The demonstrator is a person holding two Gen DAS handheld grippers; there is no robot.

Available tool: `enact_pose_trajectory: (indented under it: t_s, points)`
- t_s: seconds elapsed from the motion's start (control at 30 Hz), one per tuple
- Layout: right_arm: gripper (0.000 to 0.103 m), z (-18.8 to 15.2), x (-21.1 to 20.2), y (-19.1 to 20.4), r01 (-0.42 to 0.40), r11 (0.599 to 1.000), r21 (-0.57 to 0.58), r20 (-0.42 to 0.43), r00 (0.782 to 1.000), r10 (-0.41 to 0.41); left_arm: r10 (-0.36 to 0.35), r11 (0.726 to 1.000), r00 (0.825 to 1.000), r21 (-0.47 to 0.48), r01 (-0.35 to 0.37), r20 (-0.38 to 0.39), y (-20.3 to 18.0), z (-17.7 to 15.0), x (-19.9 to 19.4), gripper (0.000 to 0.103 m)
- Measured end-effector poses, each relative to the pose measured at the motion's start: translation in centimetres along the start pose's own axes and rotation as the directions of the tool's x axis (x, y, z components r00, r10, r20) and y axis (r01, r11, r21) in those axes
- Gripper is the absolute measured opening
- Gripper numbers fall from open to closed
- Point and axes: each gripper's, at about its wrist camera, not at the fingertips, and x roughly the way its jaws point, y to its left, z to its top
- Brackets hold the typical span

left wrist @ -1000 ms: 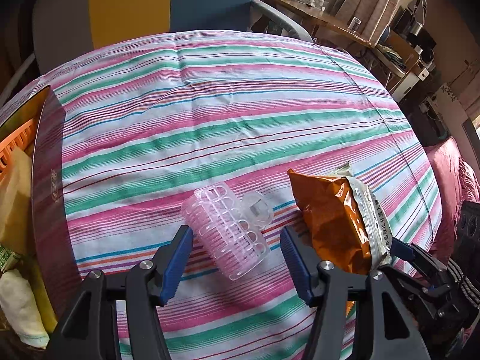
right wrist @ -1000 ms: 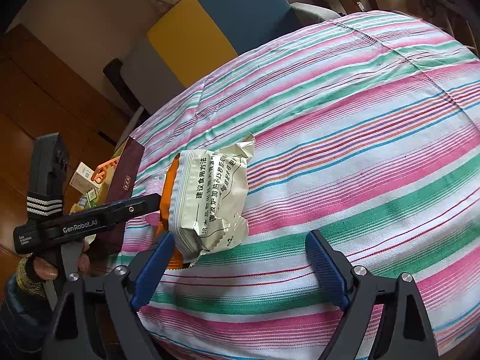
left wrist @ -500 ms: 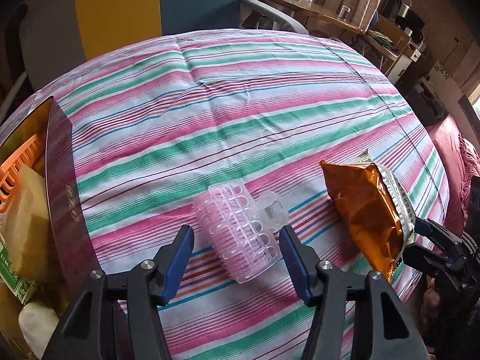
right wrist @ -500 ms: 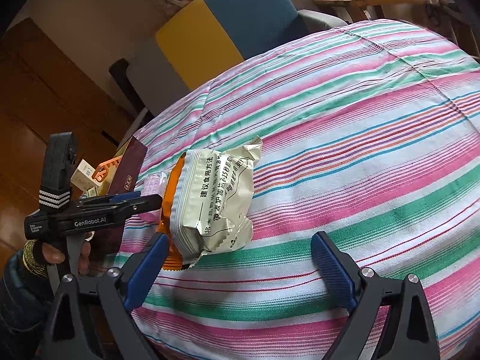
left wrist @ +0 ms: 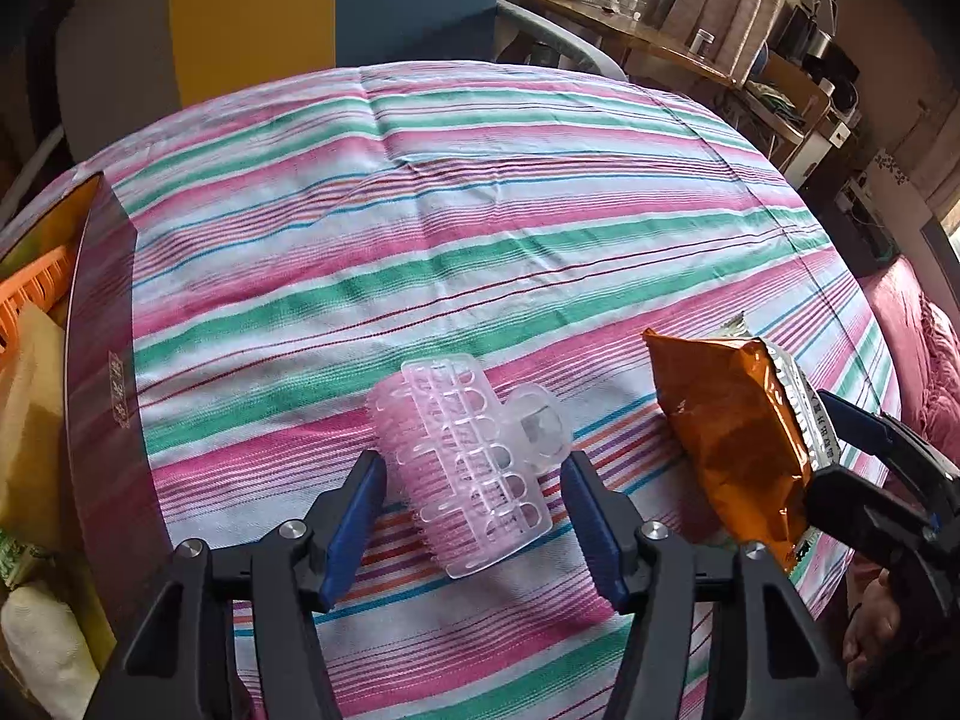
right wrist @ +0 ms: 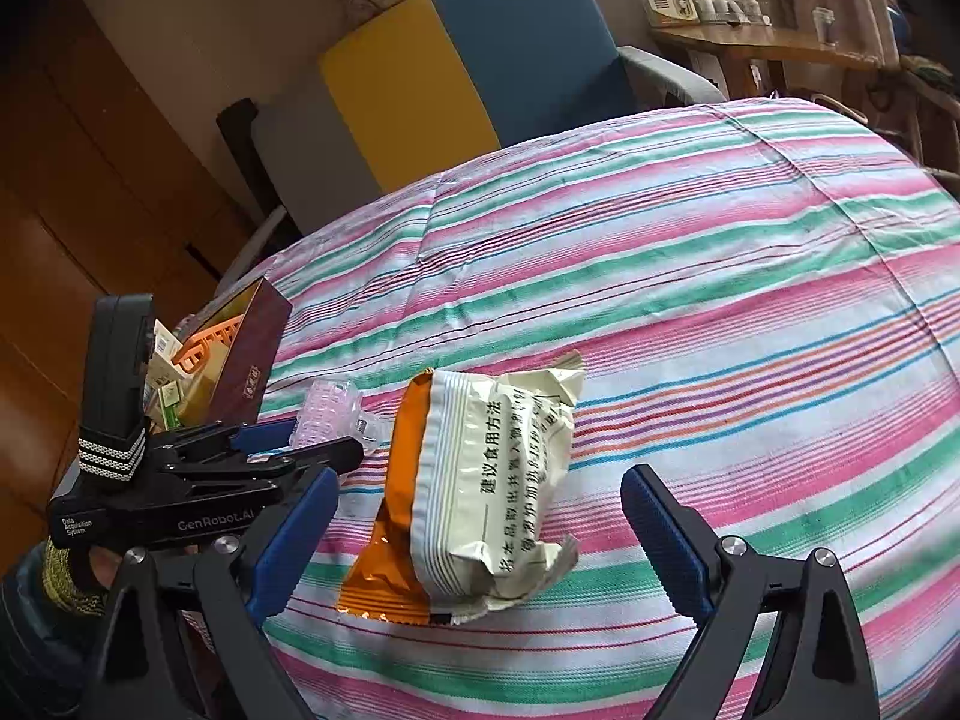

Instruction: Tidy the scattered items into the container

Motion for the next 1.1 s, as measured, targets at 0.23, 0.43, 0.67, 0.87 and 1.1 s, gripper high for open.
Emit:
enact_pose_trajectory:
  t_s: [0.23,0.43,0.67,0.87,1.1]
  points:
    - [0.074,-0.2,2.4,1.6,0.081,0.995,-0.055,-0.048,0.995,-0.084,-0.028,0.999,0.999,-0.028,0.029,0.034,0.8,-0.5,-0.3,0.050]
    - [0.066,-0.9,2.1,1.4,0.104,0.993,-0.058,-0.034,0.994,-0.106,-0.086,0.995,0.994,-0.050,0.089,0.068,0.9,-1.8,-1.5,0.050]
    - [0.065,-2.2,1.3,2.5,0.106,0.991,-0.086,-0.043,0.993,-0.110,-0.119,0.990,0.986,-0.061,0.127,0.118,1.2,-4.2,-4.5,0.050]
    - [0.064,-3.0,1.3,4.1,0.082,0.991,-0.106,-0.067,0.994,-0.089,-0.106,0.988,0.980,-0.091,0.122,0.171,2.6,-5.8,-7.3,0.050]
    - [0.063,-3.1,1.9,7.8,0.006,0.989,-0.147,-0.105,0.994,-0.021,-0.066,0.983,0.958,-0.144,0.110,0.280,6.0,-7.0,-12.0,0.050]
